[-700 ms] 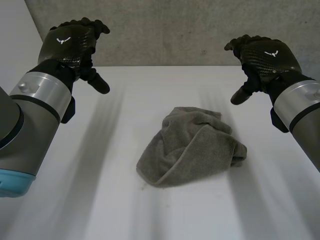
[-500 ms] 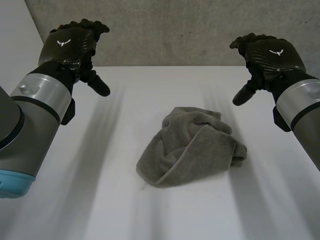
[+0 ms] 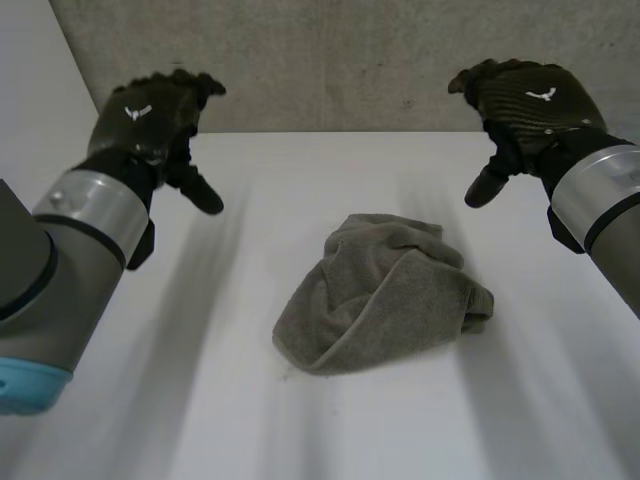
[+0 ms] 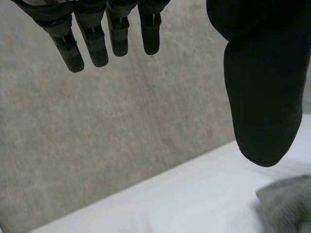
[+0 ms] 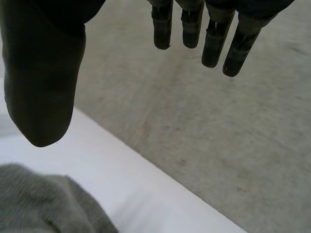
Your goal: Fold the towel.
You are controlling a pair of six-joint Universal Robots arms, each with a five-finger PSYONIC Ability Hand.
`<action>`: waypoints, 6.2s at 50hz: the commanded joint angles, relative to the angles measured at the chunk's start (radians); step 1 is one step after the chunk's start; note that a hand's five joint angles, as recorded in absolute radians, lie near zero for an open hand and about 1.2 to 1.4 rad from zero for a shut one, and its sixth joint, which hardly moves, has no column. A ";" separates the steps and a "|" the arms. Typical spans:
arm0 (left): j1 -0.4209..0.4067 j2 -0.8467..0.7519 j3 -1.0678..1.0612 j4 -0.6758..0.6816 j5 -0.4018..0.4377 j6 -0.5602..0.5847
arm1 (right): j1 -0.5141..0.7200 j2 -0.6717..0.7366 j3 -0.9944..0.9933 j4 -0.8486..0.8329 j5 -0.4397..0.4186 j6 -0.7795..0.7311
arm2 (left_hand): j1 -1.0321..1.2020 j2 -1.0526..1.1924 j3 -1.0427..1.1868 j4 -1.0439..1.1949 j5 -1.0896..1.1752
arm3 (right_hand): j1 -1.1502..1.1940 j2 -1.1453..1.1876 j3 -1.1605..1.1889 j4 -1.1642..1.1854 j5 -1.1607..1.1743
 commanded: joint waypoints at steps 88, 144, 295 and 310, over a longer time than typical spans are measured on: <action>0.055 -0.347 0.659 0.308 0.049 0.000 | -0.013 0.160 -0.152 -0.824 -0.189 -0.109 | 1.147 1.148 1.147 1.151 1.148 | 1.171 1.162 1.164 1.142 1.161; 0.176 -0.212 -0.272 0.228 0.141 0.031 | -0.054 0.332 0.008 0.112 -0.263 -0.003 | 1.147 1.148 1.147 1.151 1.148 | 0.248 0.238 0.240 0.219 0.237; 0.213 -0.190 -0.367 0.222 0.147 0.235 | -0.369 0.203 0.086 0.048 -0.323 0.035 | 0.269 0.270 0.270 0.273 0.270 | 1.171 1.162 1.164 1.142 1.161; 0.254 -0.329 -0.260 0.222 0.295 0.238 | -0.367 0.235 0.112 0.029 -0.322 0.032 | 0.460 0.461 0.461 0.464 0.462 | 1.171 1.162 1.164 1.142 1.161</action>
